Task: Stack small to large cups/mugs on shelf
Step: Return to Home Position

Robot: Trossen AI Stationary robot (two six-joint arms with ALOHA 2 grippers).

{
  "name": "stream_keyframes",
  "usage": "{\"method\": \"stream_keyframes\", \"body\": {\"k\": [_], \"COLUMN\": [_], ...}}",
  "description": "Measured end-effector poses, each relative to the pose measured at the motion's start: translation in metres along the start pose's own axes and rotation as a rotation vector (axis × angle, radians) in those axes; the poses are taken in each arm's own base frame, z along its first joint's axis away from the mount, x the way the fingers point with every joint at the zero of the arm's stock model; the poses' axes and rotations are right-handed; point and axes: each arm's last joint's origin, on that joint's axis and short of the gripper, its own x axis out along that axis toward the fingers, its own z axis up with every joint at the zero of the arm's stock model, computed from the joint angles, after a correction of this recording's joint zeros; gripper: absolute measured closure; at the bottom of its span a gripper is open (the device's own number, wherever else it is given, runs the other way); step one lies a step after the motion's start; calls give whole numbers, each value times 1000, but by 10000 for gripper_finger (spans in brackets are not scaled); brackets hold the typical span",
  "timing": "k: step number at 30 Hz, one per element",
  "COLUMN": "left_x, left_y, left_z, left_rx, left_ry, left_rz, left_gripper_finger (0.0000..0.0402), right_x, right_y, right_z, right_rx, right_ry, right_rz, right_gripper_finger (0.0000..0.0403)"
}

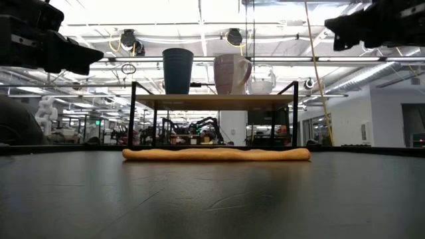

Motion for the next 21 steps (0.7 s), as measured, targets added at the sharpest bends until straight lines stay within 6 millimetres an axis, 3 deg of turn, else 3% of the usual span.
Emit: {"method": "stream_keyframes", "body": {"k": [12,21], "left_x": [-8,-16], "left_y": [9,2], "left_z": [43,41], "left_rx": [70,65], "left_ry": [-2,-12], "left_rz": [36,-123], "left_gripper_finger": [385,385], "right_x": [-1,-11], "right_y": [1,10], "right_z": [-4,-7], "right_rx": [45,58], "right_ry": [66,11], "right_rz": [19,133], "right_gripper_finger": [403,403]}}
